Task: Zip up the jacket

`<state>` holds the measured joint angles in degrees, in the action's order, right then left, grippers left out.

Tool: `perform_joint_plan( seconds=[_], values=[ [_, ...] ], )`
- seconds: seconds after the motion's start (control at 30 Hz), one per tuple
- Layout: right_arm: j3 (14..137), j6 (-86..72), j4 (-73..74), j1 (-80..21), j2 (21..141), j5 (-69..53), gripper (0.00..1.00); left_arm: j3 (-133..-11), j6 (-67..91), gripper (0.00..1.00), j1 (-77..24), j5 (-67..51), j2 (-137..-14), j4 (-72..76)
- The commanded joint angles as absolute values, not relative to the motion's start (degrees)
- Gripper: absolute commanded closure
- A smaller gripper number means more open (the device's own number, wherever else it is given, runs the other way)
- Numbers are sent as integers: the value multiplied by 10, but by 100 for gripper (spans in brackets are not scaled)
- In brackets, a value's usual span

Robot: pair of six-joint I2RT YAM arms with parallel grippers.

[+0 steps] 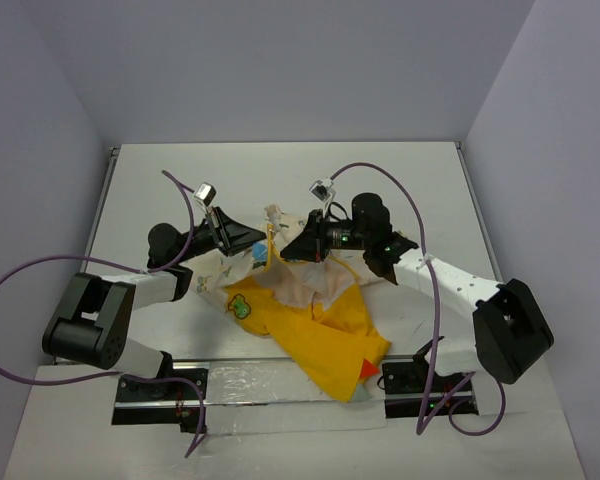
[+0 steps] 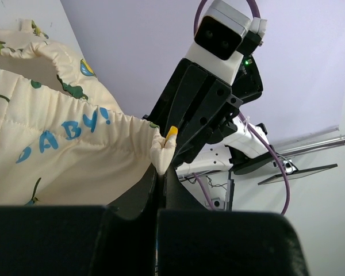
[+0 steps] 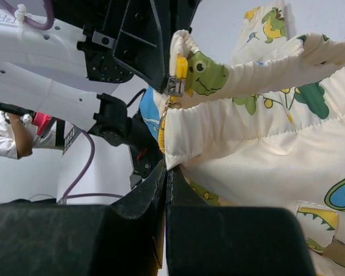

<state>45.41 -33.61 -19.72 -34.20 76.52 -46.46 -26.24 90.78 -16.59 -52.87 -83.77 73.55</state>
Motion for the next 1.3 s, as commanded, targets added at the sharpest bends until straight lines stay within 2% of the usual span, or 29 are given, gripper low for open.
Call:
perform_joint_plan(
  seconds=[0.0, 0.53, 0.9, 1.27],
  values=[
    [481, -326, -210, -355, 717, -486, 100, -276, 886, 100, -172, -533, -833, 983],
    [522, -292, -148, -370, 714, -480, 100, -313, 890, 100, -201, -512, -886, 1000],
    [568, -172, 61, -369, 670, -361, 100, -325, 902, 100, -202, -507, -906, 1018],
    [568, -140, 122, -359, 622, -280, 100, -334, 913, 100, -203, -502, -912, 1040]
  ],
)
